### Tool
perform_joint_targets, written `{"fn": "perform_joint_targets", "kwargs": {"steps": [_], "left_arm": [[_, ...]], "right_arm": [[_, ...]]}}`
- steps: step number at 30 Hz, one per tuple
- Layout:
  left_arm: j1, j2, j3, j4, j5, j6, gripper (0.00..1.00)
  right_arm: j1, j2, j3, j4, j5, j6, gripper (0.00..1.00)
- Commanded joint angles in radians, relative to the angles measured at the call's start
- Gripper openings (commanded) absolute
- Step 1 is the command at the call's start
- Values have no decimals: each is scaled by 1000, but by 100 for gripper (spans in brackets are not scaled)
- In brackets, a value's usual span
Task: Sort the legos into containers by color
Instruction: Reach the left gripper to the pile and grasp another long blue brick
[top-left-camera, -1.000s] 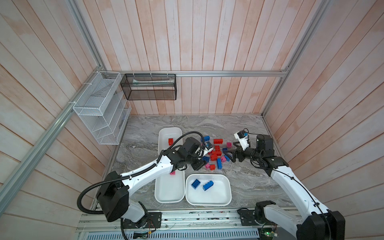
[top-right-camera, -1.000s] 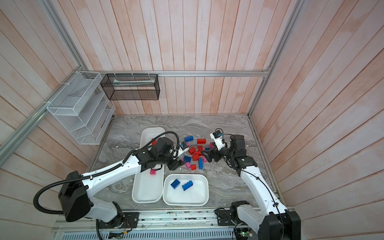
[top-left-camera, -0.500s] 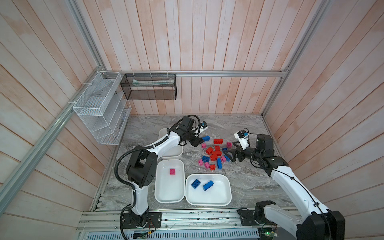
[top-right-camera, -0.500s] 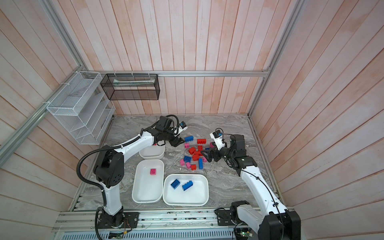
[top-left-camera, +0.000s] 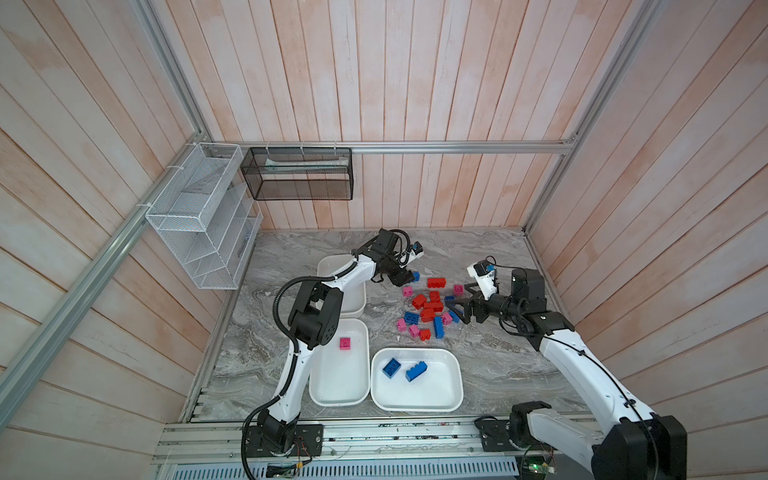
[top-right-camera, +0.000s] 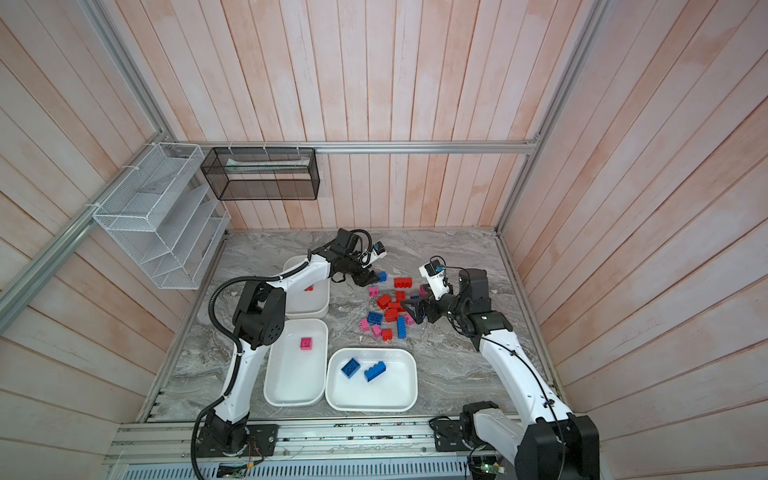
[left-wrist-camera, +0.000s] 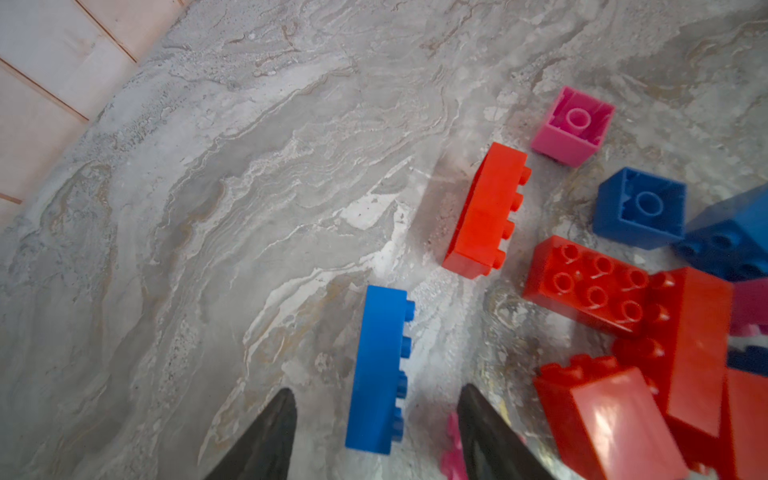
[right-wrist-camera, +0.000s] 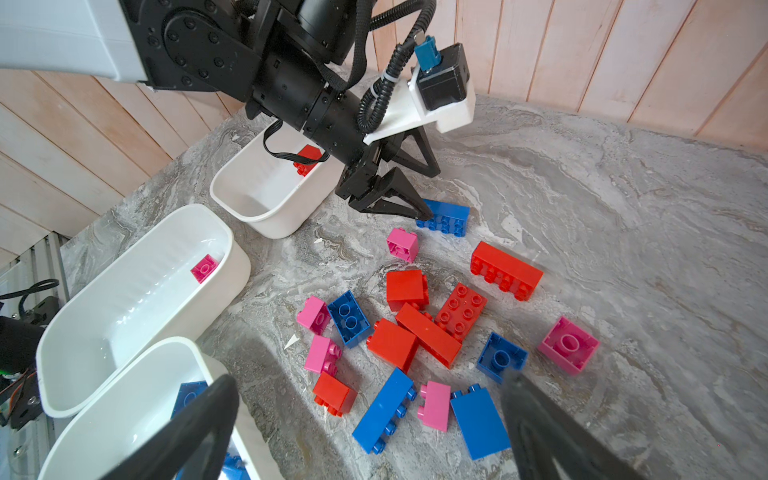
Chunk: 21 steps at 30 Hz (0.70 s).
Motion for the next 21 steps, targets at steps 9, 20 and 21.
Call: {"fn": "perform_joint_targets", "kwargs": {"steps": [9, 20, 21], "left_arm": [[12, 117, 124, -78, 40, 43, 57], [12, 131, 136, -109, 80, 71, 29], [13, 126, 134, -113, 83, 74, 28]], "right_arm": [[-6, 9, -25, 17, -13, -3, 98], [-7, 20, -22, 22, -17, -1, 98], [-7, 22, -21, 21, -16, -1, 98]]}}
